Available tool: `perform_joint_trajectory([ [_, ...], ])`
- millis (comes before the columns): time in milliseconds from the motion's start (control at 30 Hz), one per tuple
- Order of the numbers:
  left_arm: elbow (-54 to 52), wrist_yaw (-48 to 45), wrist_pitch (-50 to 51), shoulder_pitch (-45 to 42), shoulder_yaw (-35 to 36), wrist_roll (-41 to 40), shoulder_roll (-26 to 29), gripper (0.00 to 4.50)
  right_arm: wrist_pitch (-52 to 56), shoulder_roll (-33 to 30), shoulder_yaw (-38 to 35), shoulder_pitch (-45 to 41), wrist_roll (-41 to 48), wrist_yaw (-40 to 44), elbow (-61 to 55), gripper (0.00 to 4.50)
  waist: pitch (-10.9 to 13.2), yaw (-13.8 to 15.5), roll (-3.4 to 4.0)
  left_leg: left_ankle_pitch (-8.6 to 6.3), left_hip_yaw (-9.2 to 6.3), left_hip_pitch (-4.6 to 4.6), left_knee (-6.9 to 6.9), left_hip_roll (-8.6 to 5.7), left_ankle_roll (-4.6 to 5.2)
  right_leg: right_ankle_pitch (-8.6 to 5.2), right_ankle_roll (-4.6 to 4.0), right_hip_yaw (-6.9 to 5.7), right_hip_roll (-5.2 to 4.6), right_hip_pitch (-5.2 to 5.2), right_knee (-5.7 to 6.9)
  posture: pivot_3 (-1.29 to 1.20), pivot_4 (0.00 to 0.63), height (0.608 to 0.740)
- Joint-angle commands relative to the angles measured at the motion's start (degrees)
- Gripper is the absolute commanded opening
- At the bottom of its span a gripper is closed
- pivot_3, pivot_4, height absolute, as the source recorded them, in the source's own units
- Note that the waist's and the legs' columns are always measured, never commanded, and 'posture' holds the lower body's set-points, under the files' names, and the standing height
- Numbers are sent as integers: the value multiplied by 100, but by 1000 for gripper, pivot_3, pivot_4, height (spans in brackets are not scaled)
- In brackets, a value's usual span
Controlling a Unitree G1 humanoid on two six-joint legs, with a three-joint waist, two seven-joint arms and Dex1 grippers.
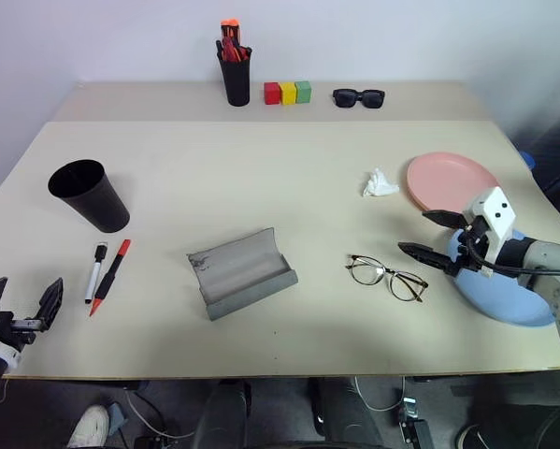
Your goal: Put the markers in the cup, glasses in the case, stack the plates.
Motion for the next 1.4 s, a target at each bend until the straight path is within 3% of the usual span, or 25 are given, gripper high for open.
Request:
perform_joint_trajectory([
  [33,-251,84,30,66,143,-38,-9,3892,-107,43,-13,-146,9,21,1,4500,0,2,0,0,0,0,-1,0,0,0,0,0,0,0,0,0,150,740],
  [400,-376,362,522,-221,-150,70,191,3892,-85,579,713,-548,-68,-276,-858,4500,0,-18,1,0,0,4,-4,2,0,0,0,0,3,-1,5,0,150,740],
  [467,-560,269,822,-270,-339,-52,339,4427,-2,884,1042,-643,-81,-465,-1233,4500,0,-9,0,0,-1,4,-5,4,0,1,0,0,5,-1,7,0,150,740],
  [567,-901,306,1342,-554,-728,-228,555,4465,51,1330,1491,-671,-136,-697,-1605,4500,-1,14,-2,0,-2,4,-3,4,0,1,0,0,6,-1,10,0,150,740],
  [667,-850,657,1976,-815,-953,105,848,4465,34,1479,1800,-529,-352,-830,-1785,4500,-2,30,-3,0,-6,3,-1,3,0,1,0,-3,5,2,10,0,150,740],
  [1000,-306,1445,4975,-3105,-1379,-393,1046,4465,-517,1870,2395,-653,-1058,-1089,-1628,4500,-2,-40,-5,1,-9,22,1,3,0,2,3,-3,11,6,41,0,150,740],
  [1400,1345,1536,6304,-4685,-1855,-108,894,4465,-512,2219,2564,-664,-1271,-1254,-1778,4500,-2,-151,-8,2,-30,26,-2,3,-2,6,26,-10,20,-2,70,0,150,740],
])
